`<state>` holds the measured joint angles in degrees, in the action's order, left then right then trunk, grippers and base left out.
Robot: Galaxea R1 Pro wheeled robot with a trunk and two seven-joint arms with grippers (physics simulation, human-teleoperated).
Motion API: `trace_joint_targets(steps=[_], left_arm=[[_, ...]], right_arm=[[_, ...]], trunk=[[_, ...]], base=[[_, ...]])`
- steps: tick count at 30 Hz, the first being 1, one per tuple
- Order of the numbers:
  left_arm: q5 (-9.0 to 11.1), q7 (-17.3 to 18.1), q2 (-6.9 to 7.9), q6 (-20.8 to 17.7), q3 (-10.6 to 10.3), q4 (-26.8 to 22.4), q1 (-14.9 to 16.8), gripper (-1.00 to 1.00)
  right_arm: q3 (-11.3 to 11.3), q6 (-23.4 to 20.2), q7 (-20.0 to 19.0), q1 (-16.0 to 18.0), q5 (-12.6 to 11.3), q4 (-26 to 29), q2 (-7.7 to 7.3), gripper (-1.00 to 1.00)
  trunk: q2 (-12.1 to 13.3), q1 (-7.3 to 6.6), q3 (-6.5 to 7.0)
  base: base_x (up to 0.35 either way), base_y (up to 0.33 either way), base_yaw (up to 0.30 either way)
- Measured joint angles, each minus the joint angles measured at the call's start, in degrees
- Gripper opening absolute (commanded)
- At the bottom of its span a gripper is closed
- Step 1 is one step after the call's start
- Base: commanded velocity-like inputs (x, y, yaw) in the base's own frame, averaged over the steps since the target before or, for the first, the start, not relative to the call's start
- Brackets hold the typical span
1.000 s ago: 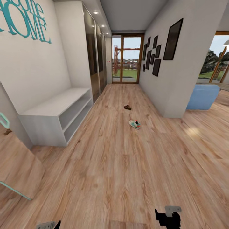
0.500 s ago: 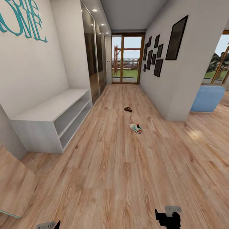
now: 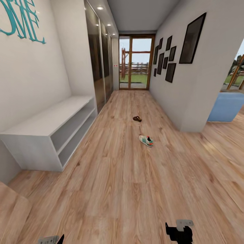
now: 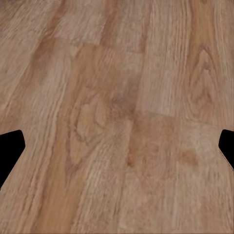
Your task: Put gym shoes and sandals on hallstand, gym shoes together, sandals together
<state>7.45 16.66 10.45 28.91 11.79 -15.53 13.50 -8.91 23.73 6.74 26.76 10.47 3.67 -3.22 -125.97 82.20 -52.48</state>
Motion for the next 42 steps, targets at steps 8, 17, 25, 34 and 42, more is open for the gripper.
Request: trace_joint_targets(steps=[8, 17, 25, 34, 42], left_arm=[[-0.1, 0.0, -0.02, 0.0, 0.0, 0.0, 0.0, 1.00], [-0.2, 0.0, -0.06, 0.0, 0.0, 0.0, 0.0, 1.00], [-0.2, 0.0, -0.08, 0.0, 0.0, 0.0, 0.0, 1.00], [-0.2, 0.0, -0.09, 0.0, 0.0, 0.0, 0.0, 1.00], [-0.2, 0.0, -0.09, 0.0, 0.0, 0.0, 0.0, 1.00]], right_arm=[[0.1, 0.0, 0.0, 0.0, 0.0, 0.0, 0.04, 1.00], [0.1, 0.0, 0.0, 0.0, 0.0, 0.0, 0.04, 1.00], [0.1, 0.0, 0.0, 0.0, 0.0, 0.0, 0.00, 1.00], [0.1, 0.0, -0.2, 0.0, 0.1, 0.0, -0.14, 1.00], [0.1, 0.0, -0.1, 0.0, 0.2, 0.0, -0.21, 1.00]], trunk=[[0.0, 0.00, 0.00], [0.0, 0.00, 0.00], [0.0, 0.00, 0.00], [0.0, 0.00, 0.00], [0.0, 0.00, 0.00]], base=[[0.337, -0.002, 0.000], [0.337, -0.057, 0.000], [0.325, -0.103, 0.000], [0.309, -0.125, 0.000], [0.296, -0.139, 0.000]])
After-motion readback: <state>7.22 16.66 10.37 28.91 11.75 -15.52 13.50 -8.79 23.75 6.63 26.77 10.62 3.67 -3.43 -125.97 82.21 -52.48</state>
